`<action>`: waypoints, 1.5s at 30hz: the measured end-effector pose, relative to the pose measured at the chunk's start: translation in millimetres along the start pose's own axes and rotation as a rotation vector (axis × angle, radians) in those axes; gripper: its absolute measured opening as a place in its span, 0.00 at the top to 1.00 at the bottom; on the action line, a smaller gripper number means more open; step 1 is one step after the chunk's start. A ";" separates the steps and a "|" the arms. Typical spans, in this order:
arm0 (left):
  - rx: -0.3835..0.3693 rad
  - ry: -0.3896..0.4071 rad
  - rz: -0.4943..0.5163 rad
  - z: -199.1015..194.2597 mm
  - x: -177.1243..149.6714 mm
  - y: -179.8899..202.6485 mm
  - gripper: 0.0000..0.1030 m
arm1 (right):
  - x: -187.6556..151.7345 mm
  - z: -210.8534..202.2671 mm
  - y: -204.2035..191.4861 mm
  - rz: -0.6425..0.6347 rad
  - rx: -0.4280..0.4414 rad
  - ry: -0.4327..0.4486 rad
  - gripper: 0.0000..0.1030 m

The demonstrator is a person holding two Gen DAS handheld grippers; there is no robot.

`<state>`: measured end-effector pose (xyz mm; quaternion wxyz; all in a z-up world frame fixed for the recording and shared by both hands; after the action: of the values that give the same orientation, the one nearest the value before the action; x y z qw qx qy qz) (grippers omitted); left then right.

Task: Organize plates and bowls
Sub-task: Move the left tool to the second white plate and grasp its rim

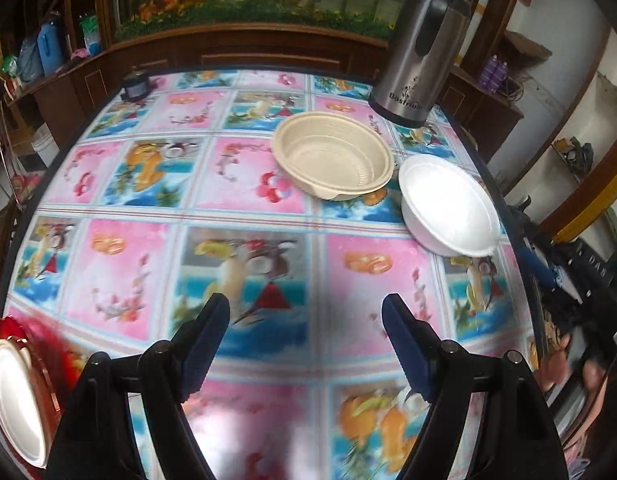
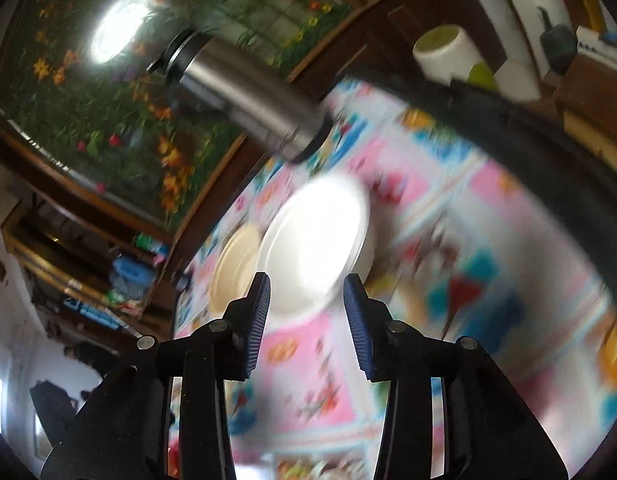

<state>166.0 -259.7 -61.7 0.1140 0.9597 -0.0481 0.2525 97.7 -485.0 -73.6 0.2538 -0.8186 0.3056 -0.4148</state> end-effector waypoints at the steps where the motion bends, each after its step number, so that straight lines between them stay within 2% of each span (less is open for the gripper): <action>1: 0.000 -0.009 -0.005 4.7 4.0 5.5 0.24 | 11.3 3.9 6.8 -0.002 -0.018 0.003 0.64; 5: 0.014 -0.027 -0.015 24.5 27.3 27.9 0.24 | 35.5 28.0 27.9 0.056 -0.014 -0.030 0.64; 11: 0.016 -0.039 -0.059 48.5 51.1 53.4 0.24 | 30.8 37.9 34.0 0.138 0.096 -0.077 0.64; 14: -0.001 -0.073 -0.101 60.6 50.7 60.6 0.23 | 31.5 32.1 27.9 0.121 0.099 -0.051 0.64; 20: -0.015 -0.105 -0.159 75.1 47.2 78.3 0.23 | 22.6 46.7 28.0 0.121 0.099 -0.094 0.64; 24: -0.094 -0.126 -0.198 82.0 47.0 92.6 0.23 | 23.4 47.4 29.1 0.117 0.108 -0.080 0.64; 26: -0.109 -0.136 -0.200 86.2 46.6 97.4 0.24 | 22.9 46.5 29.5 0.135 0.124 -0.085 0.64; 35: -0.110 -0.149 -0.202 98.5 44.1 108.6 0.24 | 15.5 58.2 28.6 0.149 0.147 -0.150 0.64; 41: -0.101 -0.128 -0.208 104.0 46.9 107.2 0.26 | 18.9 53.8 31.4 0.161 0.148 -0.130 0.64; 42: -0.099 -0.126 -0.207 105.2 46.7 107.0 0.27 | 18.5 54.4 31.8 0.162 0.146 -0.132 0.64; 44: -0.097 -0.131 -0.200 107.9 45.6 107.6 0.37 | 17.1 56.4 32.4 0.165 0.145 -0.137 0.64; 45: -0.097 -0.134 -0.198 109.0 44.9 107.8 0.47 | 17.0 57.0 32.6 0.164 0.141 -0.137 0.64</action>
<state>240.5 -392.2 -110.7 0.1814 0.9677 0.0274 0.1728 143.7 -510.1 -116.5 0.3641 -0.7974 0.3237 -0.3562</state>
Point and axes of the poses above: each gripper's, at about its wrist camera, not at the fingertips, and z roughly the way its jaws point, y to its right, x to its top, the point moved 8 cm from there along z, roughly the way its jaws point, and after that the axes turned 7 degrees about -z, right-handed, at the moved point
